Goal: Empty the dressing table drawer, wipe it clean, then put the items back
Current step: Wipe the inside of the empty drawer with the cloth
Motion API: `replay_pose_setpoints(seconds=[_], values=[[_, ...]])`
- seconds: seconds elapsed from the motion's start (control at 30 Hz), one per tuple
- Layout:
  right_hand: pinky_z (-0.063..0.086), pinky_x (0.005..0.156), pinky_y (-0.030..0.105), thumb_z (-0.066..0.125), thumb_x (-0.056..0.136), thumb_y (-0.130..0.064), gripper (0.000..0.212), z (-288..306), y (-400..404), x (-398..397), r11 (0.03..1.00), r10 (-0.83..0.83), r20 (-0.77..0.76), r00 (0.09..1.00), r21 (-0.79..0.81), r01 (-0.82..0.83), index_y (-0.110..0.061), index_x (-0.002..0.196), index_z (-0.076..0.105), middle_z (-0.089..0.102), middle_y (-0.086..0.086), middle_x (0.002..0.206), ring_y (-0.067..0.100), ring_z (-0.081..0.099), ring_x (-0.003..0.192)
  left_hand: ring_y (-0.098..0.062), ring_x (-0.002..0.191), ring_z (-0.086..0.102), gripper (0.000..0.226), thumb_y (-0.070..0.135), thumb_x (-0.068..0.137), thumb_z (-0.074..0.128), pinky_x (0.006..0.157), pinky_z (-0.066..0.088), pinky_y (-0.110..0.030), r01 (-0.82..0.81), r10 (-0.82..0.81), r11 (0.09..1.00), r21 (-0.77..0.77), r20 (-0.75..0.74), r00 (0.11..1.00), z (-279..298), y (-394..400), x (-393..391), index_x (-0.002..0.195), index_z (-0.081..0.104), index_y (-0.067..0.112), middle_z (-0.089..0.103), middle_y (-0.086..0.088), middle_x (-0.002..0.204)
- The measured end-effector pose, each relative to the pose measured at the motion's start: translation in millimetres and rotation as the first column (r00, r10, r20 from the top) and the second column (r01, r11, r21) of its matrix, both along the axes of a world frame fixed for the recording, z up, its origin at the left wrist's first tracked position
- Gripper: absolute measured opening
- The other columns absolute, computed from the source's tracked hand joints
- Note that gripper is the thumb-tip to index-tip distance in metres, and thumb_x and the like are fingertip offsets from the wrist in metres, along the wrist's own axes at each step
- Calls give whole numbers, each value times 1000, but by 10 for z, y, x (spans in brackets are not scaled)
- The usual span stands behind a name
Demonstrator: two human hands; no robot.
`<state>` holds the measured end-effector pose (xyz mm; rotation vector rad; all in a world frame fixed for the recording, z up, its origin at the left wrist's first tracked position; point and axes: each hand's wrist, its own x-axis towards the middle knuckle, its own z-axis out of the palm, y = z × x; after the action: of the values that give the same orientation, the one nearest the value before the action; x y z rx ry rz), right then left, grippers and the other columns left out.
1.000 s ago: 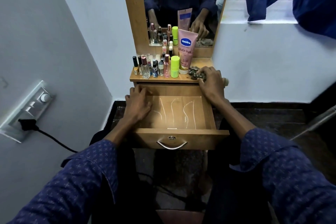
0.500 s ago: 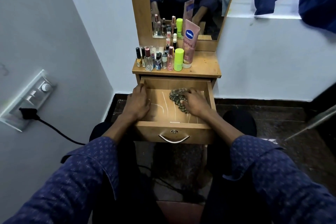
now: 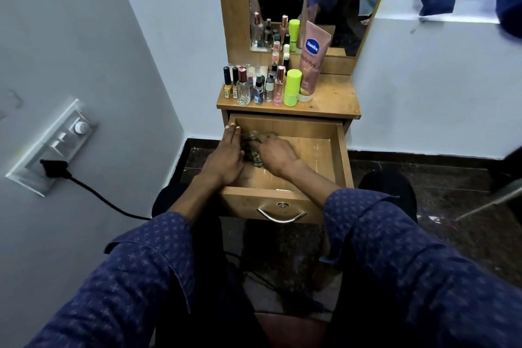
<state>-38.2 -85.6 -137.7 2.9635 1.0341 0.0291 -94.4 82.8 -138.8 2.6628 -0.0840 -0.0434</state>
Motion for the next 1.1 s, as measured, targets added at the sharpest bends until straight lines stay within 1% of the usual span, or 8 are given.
replay_pose_setpoints(seconds=[0.1,0.23,0.33,0.5,0.6,0.73,0.93,1.1], values=[[54,86,39,59,101,-21,32,22,77,-49,999,26,41,999,-40,-25,-24,132,64,57,1,146,27,58,125,-30,162,11,69,14,108,45,130,21,-43,1,-1,1000,-21,-3,1000,19,53,-5,166,11,1,0,-12,176],[53,72,38,63,97,-11,18,59,-74,-41,944,-326,37,945,-46,328,-9,112,72,73,8,113,27,71,98,-27,163,5,73,18,108,47,129,23,-49,38,-38,999,20,-14,999,8,70,-63,167,5,4,-5,-10,176],[58,79,41,62,97,-9,20,0,-242,54,905,-419,35,907,-60,420,-1,111,73,68,14,114,30,70,96,-25,163,6,72,17,109,45,129,25,-48,26,-26,1000,1,-15,1000,6,87,-79,168,6,6,-5,-7,177],[51,100,51,54,101,-51,55,-173,-194,176,930,-344,-107,933,99,354,-5,129,64,56,10,138,35,53,126,-27,163,4,72,13,106,46,132,10,-49,24,-24,999,40,12,1000,23,46,-88,167,9,3,1,-11,177],[43,111,47,60,99,-34,37,-208,35,169,983,-102,-118,988,138,118,-12,127,68,59,10,142,33,50,132,-28,163,7,74,11,102,48,131,5,-51,7,-11,995,100,32,999,35,22,-98,167,13,4,6,-12,176],[49,87,40,66,87,-7,23,-21,294,7,982,78,-123,989,182,-55,-10,110,66,67,14,121,34,62,112,-30,157,30,59,13,108,41,128,26,-50,-88,93,991,-99,48,994,76,99,-134,165,27,13,28,-10,172],[55,84,42,72,90,-25,22,-95,204,-162,962,272,-242,931,42,-270,-10,102,60,68,12,112,32,66,101,-28,159,25,59,14,110,40,129,25,-43,-47,46,994,-103,-9,999,72,87,-124,167,23,13,13,-5,176],[53,76,36,80,86,-33,33,-145,71,-22,983,140,-163,977,141,-117,-20,112,64,68,5,115,24,66,101,-32,161,18,72,5,99,46,130,22,-50,-22,21,999,-28,-33,999,65,61,-120,166,19,6,6,-8,177]])
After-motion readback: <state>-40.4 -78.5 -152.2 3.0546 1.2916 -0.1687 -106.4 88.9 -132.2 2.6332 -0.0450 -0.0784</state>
